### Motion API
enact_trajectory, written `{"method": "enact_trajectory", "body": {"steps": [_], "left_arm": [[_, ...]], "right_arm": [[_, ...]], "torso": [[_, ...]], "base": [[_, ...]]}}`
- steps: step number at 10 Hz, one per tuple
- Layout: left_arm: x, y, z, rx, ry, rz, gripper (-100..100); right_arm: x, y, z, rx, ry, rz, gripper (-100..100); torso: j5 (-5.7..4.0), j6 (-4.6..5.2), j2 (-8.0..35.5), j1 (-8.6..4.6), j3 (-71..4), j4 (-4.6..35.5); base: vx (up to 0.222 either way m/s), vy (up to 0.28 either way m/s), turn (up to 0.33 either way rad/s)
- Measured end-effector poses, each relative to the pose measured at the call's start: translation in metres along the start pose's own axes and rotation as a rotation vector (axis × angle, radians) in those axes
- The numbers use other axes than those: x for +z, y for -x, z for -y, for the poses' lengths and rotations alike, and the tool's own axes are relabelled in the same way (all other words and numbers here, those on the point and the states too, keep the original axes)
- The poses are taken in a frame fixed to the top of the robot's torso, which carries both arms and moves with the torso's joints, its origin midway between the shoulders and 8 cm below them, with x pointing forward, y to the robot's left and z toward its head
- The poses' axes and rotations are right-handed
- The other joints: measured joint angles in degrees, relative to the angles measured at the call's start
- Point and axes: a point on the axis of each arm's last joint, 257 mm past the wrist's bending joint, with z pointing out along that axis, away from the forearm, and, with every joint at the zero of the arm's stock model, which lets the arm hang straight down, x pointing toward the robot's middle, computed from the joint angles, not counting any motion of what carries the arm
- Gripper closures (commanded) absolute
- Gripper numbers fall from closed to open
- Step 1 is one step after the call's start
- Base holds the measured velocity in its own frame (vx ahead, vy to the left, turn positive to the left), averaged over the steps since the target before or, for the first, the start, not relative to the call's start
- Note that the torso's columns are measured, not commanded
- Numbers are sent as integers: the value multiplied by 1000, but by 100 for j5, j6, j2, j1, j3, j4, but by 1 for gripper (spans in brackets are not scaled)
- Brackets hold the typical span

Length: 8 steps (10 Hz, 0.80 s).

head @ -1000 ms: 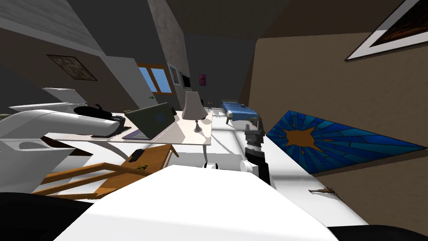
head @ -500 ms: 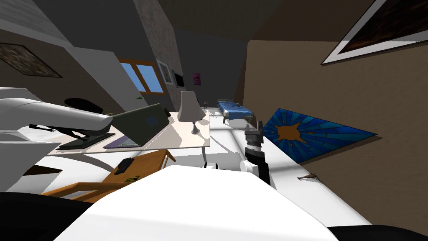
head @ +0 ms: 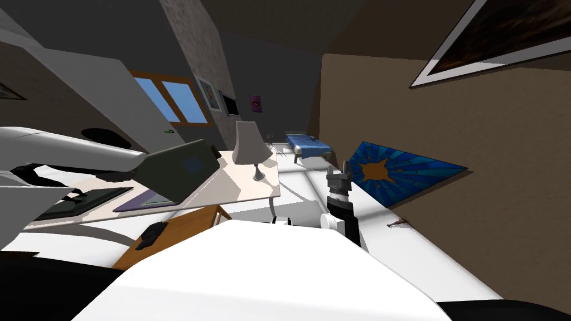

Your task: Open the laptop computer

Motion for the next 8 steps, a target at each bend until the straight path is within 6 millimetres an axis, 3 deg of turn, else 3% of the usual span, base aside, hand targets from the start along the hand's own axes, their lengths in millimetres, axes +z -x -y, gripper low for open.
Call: {"method": "enact_trajectory", "body": {"steps": [1,2,5,8], "left_arm": [[5,2,-2,-7,6,10,-100],[5,2,-1,-9,4,11,100],[-6,-1,9,4,-21,-7,100],[-12,-9,4,-50,26,-68,100]], "right_arm": [[0,0,0,0,0,0,0],[0,0,0,0,0,0,0],[0,0,0,0,0,0,0],[0,0,0,0,0,0,0]], "torso": [[7,-3,-12,6,-6,-5],[3,-10,-31,-5,-18,-9],[9,5,-19,-3,-11,-11],[22,-9,-19,51,-10,-7]], "base": [[-33,26,-38],[53,-41,189],[41,-23,94],[-22,188,-42]]}}
